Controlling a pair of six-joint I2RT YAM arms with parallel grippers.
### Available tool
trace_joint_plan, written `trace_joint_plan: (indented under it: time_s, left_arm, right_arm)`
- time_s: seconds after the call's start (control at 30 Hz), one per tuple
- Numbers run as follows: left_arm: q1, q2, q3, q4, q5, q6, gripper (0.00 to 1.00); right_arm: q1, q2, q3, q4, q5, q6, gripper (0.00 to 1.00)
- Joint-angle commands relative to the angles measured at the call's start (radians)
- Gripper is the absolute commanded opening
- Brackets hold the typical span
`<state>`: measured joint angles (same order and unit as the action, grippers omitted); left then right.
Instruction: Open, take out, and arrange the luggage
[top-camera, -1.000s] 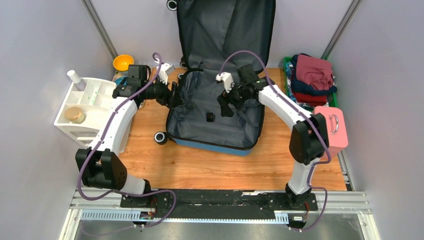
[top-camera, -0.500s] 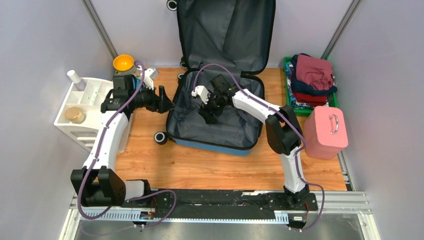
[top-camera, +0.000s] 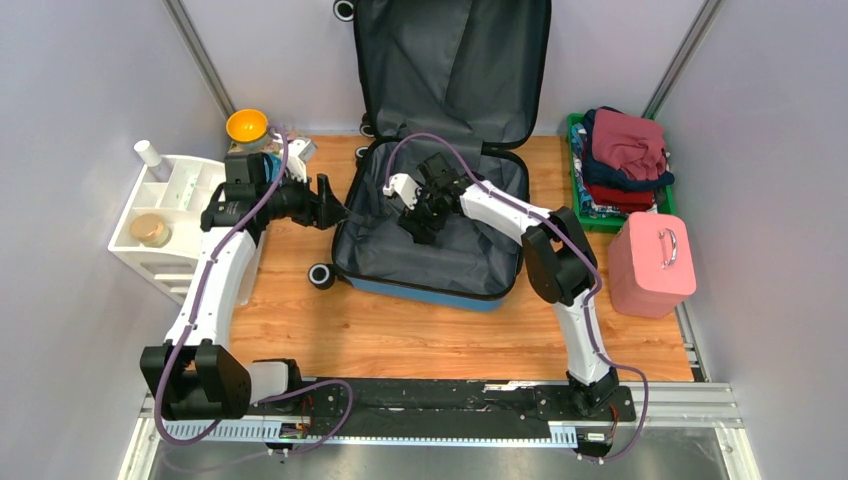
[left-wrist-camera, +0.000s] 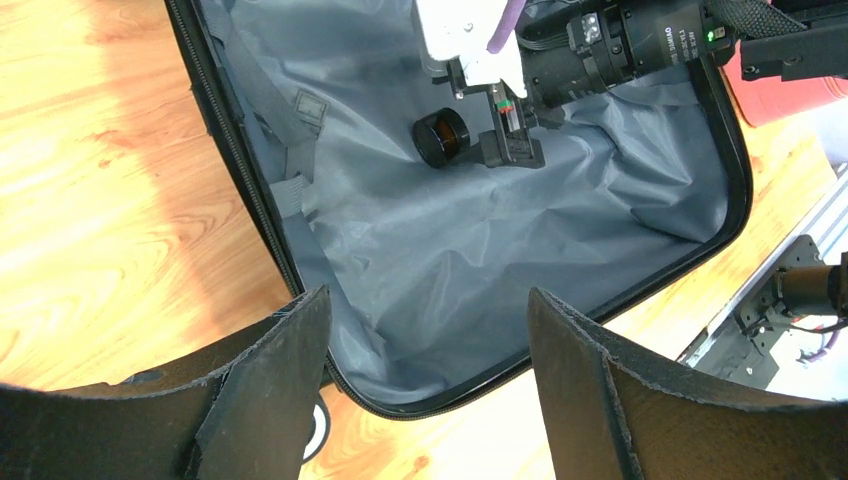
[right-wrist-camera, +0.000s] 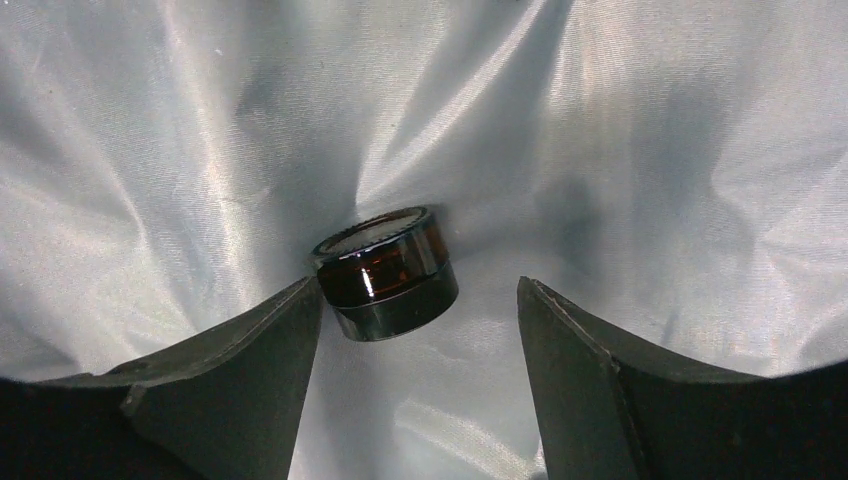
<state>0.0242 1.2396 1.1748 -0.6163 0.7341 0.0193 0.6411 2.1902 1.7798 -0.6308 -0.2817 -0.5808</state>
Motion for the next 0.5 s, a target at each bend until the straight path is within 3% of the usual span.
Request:
trace_joint_plan:
  time_s: [0.0,0.37,0.47]
  left_arm:
    - [0.003,-0.034,-0.007,0.026,0.013,-0.013,0.79]
    - [0.003,-0.035,-0.015,0.029,0.013,-0.015,0.79]
    - [0.003,-0.038,-0.02,0.032,0.013,-0.015,0.79]
  right_arm:
    - [0.012,0.013,0.016,0.071,0.035,-0.016,0.77]
    - [0.02,0.043,0.033,0.045,0.033,-0.054,0.69]
    - [0.022,0.045,0.043,0.045,0.033,-0.044,0.56]
